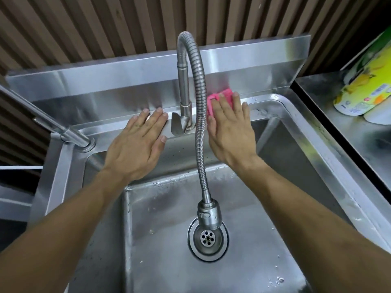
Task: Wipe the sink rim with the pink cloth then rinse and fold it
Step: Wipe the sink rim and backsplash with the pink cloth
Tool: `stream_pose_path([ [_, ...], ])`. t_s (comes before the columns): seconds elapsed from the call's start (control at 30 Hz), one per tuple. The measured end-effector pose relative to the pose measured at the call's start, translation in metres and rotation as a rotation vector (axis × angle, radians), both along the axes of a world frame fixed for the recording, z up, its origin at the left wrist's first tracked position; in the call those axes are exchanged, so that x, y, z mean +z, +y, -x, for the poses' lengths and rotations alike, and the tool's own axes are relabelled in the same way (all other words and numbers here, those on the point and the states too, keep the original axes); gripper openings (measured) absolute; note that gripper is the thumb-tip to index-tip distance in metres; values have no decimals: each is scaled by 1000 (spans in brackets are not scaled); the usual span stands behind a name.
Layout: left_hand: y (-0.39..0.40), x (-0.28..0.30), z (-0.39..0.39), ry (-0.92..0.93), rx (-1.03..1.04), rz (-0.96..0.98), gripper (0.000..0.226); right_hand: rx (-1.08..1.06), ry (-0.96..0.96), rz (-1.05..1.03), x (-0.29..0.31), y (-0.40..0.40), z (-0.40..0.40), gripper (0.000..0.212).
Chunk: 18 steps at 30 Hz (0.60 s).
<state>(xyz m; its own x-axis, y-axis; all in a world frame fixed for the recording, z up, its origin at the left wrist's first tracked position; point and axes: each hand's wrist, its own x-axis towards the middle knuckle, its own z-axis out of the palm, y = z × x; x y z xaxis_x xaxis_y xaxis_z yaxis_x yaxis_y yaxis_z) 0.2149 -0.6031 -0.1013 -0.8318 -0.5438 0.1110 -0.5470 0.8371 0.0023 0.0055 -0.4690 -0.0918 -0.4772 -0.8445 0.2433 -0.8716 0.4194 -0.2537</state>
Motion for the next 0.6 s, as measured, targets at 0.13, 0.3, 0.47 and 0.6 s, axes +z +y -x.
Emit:
stream_pose_path([
  [0.13, -2, 0, 1, -1, -4, 6, 60, 200, 56, -42, 6, -3, -4, 56],
  [0.3, -5, -3, 0, -5, -11, 40, 58, -17, -9, 41, 0, 8, 21, 52],
  [0.47, -5, -5, 1, -7, -8, 39, 60, 89, 1, 10, -1, -7, -10, 55],
  [0.6, -3, -2, -2, -11, 1, 13, 61, 126, 46, 17, -1, 5, 18, 53],
])
